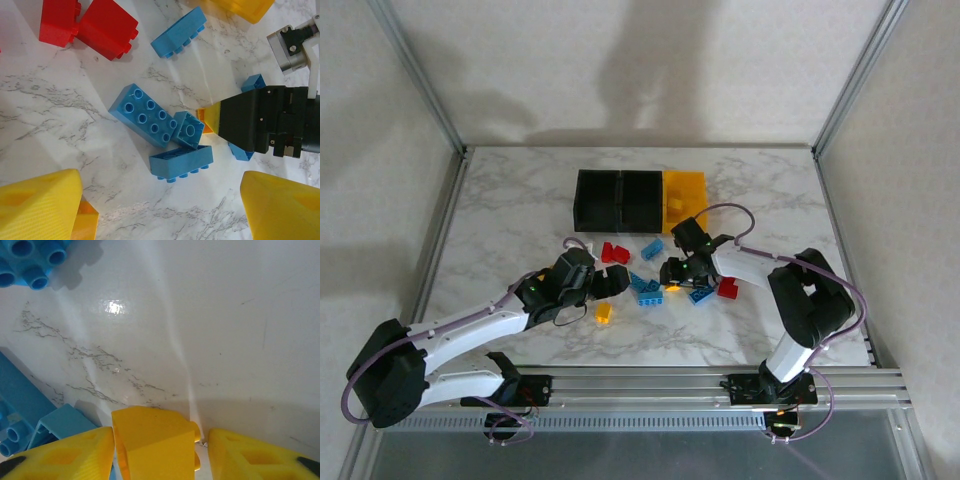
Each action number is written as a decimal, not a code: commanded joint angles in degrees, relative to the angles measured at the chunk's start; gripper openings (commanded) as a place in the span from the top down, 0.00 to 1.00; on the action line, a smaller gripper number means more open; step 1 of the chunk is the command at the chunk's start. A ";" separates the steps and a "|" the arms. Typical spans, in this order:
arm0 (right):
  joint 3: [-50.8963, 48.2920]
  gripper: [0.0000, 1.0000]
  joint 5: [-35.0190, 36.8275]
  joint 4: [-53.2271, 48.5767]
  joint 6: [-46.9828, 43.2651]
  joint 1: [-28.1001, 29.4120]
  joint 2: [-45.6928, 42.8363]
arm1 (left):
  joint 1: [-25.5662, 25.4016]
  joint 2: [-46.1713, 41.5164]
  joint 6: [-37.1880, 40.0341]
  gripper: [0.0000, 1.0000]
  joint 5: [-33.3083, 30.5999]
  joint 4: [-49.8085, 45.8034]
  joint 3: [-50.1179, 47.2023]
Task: Sort the legos into containers by color
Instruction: Pick up the lego from the center of the table, then place the lego in the container.
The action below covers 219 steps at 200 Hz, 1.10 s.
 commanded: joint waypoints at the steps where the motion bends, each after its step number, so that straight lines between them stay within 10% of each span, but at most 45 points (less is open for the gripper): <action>1: -1.27 0.55 -0.43 0.72 -0.25 0.60 1.18 | -0.61 -0.06 -0.48 0.18 0.88 1.35 -0.90; 51: 0.10 0.70 1.37 -0.85 -0.41 0.60 -0.15 | -0.70 0.00 -0.50 0.19 0.53 1.70 -0.74; 219: 23.52 0.72 9.75 -8.08 -3.31 -8.29 0.81 | -0.70 3.43 0.94 0.19 -0.16 3.47 6.86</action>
